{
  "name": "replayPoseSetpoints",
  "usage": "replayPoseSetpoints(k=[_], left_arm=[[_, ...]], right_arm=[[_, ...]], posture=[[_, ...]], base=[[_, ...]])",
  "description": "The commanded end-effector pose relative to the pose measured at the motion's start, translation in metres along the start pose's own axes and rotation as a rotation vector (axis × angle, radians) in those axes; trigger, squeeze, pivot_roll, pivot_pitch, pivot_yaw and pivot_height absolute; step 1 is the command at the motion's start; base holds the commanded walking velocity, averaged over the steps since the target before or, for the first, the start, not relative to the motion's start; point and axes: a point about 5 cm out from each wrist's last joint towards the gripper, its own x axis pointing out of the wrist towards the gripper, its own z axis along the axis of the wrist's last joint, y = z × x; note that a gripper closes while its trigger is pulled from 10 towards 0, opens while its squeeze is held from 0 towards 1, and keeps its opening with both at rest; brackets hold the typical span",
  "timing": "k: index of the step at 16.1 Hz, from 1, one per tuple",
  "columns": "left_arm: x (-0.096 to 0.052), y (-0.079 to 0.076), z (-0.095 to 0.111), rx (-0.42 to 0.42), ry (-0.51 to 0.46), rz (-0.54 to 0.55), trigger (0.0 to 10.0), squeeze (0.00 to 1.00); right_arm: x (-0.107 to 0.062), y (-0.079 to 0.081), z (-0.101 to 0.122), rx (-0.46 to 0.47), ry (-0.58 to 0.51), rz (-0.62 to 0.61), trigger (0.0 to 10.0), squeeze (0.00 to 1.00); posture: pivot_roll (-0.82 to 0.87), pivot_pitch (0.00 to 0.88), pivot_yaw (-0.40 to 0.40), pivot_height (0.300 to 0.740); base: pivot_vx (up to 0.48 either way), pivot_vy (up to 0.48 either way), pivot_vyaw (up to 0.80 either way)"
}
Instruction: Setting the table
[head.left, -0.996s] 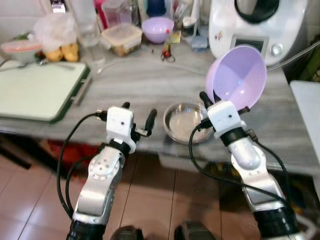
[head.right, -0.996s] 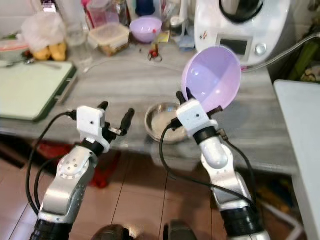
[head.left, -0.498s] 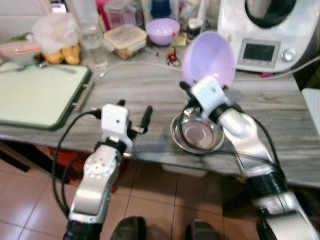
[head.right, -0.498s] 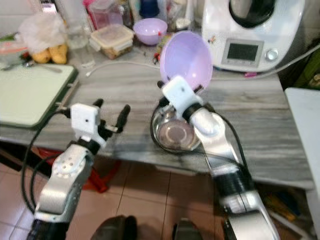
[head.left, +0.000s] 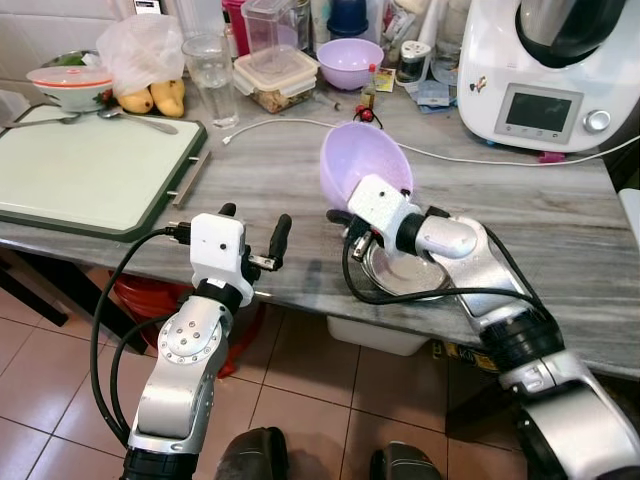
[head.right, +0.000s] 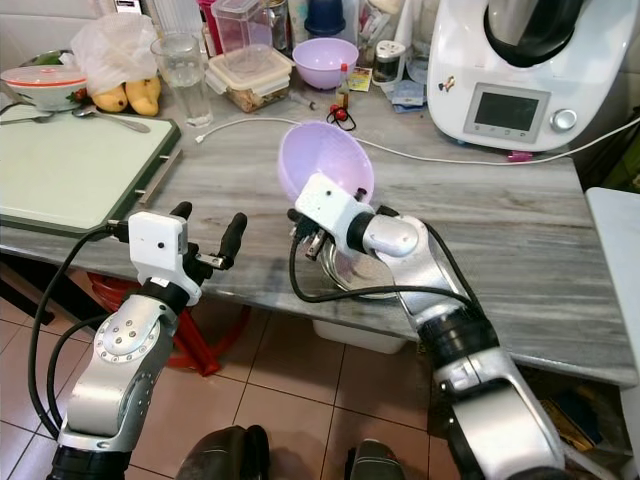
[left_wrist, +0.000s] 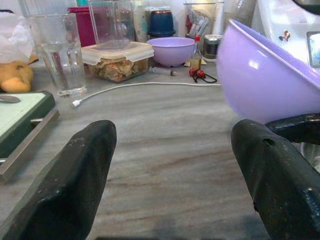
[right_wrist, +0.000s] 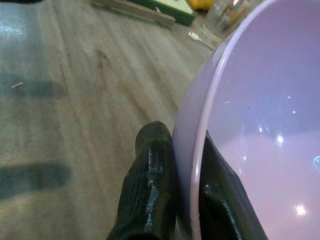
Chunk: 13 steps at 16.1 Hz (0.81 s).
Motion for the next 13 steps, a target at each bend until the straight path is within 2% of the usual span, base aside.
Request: replayPoseSetpoints(k=[1,7,8,11,13], left_arm=[[-0.001,-0.001,0.002,0.012,-0.003,-0.005,10.0,0.00],[-0.001,-0.001,0.001,0.011,0.006,-0.004,10.0,0.00],[-0.002,-0.001,0.001,0.010,0.006,-0.002,10.0,0.00],[-0.003,-0.001,0.001,0.008,0.009,0.001,10.0,0.00],[-0.003,-0.002,0.001,0.007,0.011,0.000,10.0,0.00]], right_arm=[[0.003,-0.002,0.003,-0.043,-0.008,0.025,10.0,0.00],[0.012,-0.004,-0.012,-0.101,0.055,0.077,10.0,0.00],[0.011,-0.007,-0.014,-0.108,0.066,0.070,10.0,1.00],[0.011,-0.010,-0.013,-0.152,0.085,0.080,10.0,1.00],[0.009,-0.011,-0.007,-0.108,0.066,0.117,10.0,1.00]], posture=[[-0.01,0.114,0.040,0.740],[0.00,0.118,0.038,0.740],[0.00,0.118,0.036,0.740],[0.00,0.120,0.036,0.740],[0.00,0.122,0.038,0.740]], base=[[0.000,0.000,0.00],[0.000,0.000,0.00],[0.000,0.000,0.00],[0.000,0.000,0.00],[0.000,0.000,0.00]])
